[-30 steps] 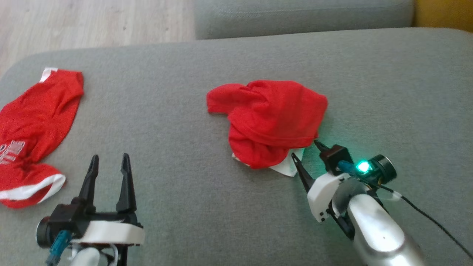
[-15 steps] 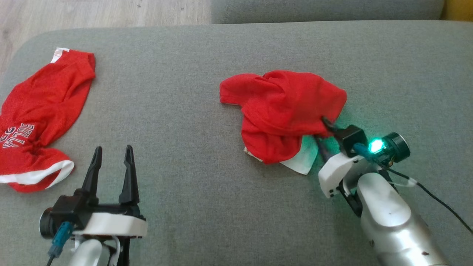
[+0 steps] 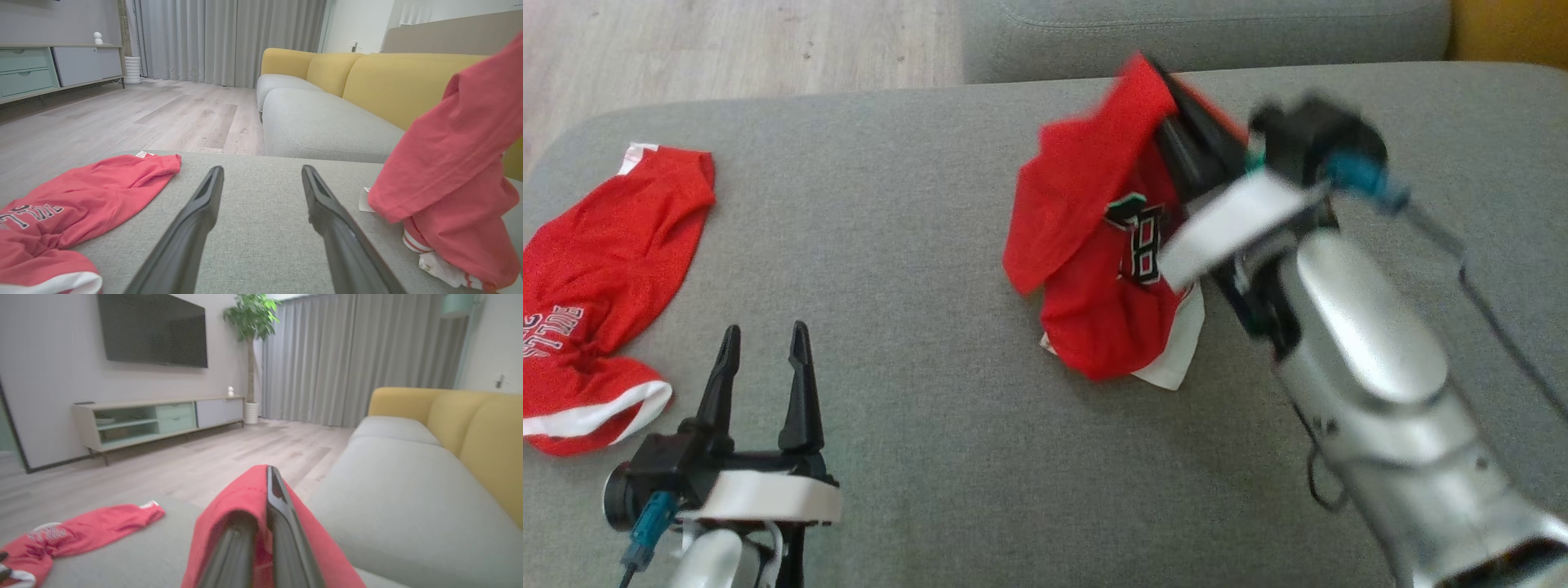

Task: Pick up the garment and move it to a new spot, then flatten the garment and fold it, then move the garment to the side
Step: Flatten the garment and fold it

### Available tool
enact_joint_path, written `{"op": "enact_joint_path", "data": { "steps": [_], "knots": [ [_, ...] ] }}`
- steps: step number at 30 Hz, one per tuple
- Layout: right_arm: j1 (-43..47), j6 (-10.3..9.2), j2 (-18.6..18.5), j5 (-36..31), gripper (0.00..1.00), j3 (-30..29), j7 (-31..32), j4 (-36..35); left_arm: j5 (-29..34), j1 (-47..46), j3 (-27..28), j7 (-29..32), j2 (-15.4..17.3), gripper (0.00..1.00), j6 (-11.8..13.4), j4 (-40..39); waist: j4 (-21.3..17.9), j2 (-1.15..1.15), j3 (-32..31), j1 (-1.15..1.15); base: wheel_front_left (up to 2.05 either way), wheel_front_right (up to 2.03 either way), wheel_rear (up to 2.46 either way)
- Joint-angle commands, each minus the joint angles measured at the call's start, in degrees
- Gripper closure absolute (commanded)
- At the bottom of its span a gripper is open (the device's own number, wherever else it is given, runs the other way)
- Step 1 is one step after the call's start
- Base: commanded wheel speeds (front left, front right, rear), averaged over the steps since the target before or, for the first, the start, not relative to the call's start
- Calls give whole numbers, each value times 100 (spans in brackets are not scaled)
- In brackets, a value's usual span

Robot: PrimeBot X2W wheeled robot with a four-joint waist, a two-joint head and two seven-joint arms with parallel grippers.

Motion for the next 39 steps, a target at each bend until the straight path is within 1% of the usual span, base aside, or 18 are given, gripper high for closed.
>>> {"op": "enact_joint_path", "data": {
  "steps": [1,2,4,5,7,9,11,13,16,20,21,23,28,33,34,35,37,39],
  "knots": [
    [-574,44,67,512,100,261,218,-379,-25,-163,249,-63,96,0,10,-197,-32,0,4,1,0,0,0],
    [-811,44,67,612,100,395,339,-424,-20,-166,251,-64,88,0,7,-201,-34,0,7,1,0,0,0],
    [-1168,44,67,1335,100,557,467,-517,-6,-174,245,-66,63,0,-6,-206,-14,0,7,1,0,0,0],
    [-1411,44,67,1450,100,644,481,-523,3,-175,242,-67,51,0,-11,-209,-5,0,11,1,0,0,0],
    [-1715,44,67,2224,100,724,391,-615,23,-178,229,-68,20,0,-27,-206,31,0,1,1,0,0,0],
    [-2084,44,67,2643,100,825,150,-696,40,-169,235,-69,1,0,-37,-199,48,0,-13,1,0,0,0],
    [-2310,44,67,3378,100,851,-150,-792,55,-158,251,-70,-7,0,-47,-195,65,0,-37,1,0,0,0],
    [-2542,44,67,3873,100,858,-511,-827,73,-136,284,-70,-9,0,-46,-210,56,0,-57,1,0,0,0],
    [-2650,44,67,4565,100,713,-919,-888,97,-82,353,-71,-6,0,-30,-261,-9,0,-61,1,0,0,0],
    [-2509,44,60,4483,100,521,-1015,-713,127,-36,397,-71,-4,0,-31,-319,-69,0,-44,1,0,0,0],
    [-2401,44,-19,4332,100,447,-1022,-594,134,-34,405,-71,-13,0,-37,-337,-79,0,-34,1,0,0,0],
    [-2128,44,-373,3859,100,311,-1031,-252,152,-46,403,-71,-39,0,-57,-365,-82,0,4,1,0,0,0],
    [-1321,44,-1197,2814,100,-146,-1010,1135,219,-191,329,-72,-116,0,-145,-357,31,0,168,1,0,0,0],
    [-1019,44,-1472,2199,100,-608,-1027,2605,287,-362,281,-72,-156,0,-235,-293,154,0,381,1,0,0,0],
    [-1030,44,-1491,2068,60,-679,-1038,2842,297,-388,283,-72,-160,0,-246,-278,170,0,417,1,0,0,0],
    [-1045,44,-1493,1930,0,-708,-1042,3070,306,-408,286,-72,-164,0,-256,-260,181,0,437,1,0,0,0],
    [-1097,44,-1484,1650,0,-675,-945,3489,320,-430,304,-72,-175,0,-271,-229,189,0,451,1,0,0,0],
    [-1176,44,-1446,1314,0,-563,-630,3899,329,-423,335,-72,-185,0,-276,-193,169,0,421,1,0,0,0]
  ]
}}
